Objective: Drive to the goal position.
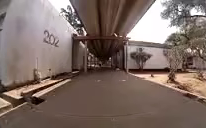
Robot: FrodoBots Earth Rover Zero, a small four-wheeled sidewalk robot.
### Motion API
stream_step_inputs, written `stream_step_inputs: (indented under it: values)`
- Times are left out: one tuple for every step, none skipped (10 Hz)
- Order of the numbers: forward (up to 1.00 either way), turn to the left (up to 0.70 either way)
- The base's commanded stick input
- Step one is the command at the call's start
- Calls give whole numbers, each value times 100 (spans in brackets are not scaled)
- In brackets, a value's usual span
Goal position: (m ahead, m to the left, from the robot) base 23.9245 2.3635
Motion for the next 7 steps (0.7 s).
stream_step_inputs:
  values:
    - [50, 0]
    - [50, 0]
    - [50, 0]
    - [50, 0]
    - [50, 0]
    - [50, 0]
    - [50, 0]
